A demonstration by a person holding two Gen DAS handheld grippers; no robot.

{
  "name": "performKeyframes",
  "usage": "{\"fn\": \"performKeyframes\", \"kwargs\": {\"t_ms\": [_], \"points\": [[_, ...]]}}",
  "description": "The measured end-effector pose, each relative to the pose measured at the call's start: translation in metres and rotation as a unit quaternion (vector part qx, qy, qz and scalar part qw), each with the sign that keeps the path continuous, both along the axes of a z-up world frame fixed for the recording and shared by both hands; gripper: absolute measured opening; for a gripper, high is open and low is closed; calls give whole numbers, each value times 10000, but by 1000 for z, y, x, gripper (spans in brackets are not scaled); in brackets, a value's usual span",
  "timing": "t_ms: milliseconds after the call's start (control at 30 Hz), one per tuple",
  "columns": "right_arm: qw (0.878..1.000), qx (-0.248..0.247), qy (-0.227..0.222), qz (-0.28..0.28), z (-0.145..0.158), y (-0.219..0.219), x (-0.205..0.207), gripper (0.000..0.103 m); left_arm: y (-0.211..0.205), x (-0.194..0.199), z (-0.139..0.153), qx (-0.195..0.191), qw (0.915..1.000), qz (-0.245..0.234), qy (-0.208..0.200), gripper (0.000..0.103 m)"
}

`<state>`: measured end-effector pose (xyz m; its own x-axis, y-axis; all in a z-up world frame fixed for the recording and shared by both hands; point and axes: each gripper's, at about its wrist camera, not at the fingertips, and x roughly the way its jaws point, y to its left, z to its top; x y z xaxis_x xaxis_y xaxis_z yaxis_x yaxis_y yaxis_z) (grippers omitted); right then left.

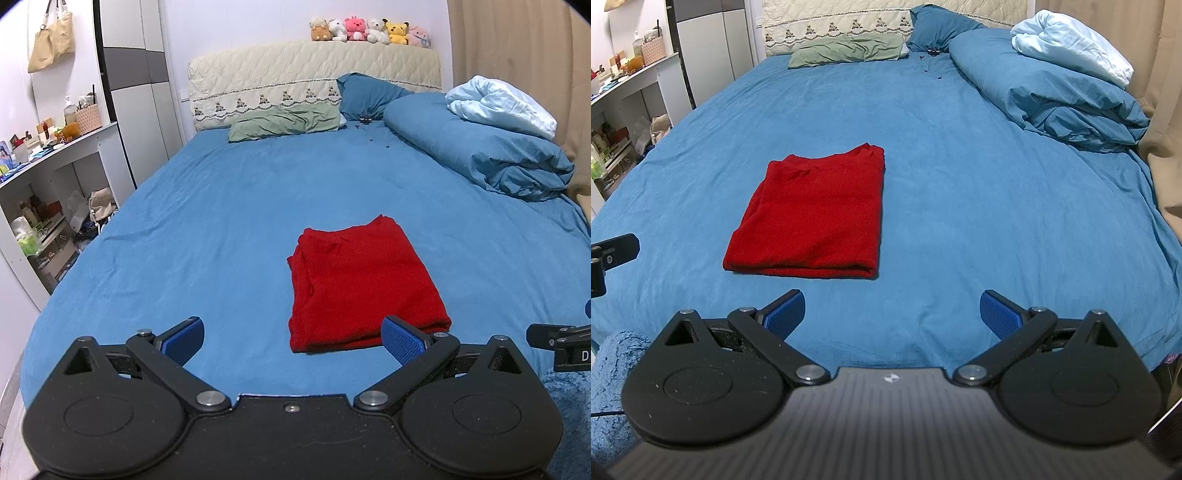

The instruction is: Fold small clothes

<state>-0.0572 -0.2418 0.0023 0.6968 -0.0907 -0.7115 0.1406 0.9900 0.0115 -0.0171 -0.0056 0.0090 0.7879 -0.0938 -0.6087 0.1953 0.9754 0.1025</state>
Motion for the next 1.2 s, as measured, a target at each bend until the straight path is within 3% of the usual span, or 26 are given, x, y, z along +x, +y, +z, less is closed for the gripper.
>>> {"fn": "performKeyframes", "kwargs": {"t_ms": [1200], "points": [[10000, -43, -26, -17, 4, 4, -5, 103, -10, -1, 3, 33, 10000, -12, -41, 103]]}}
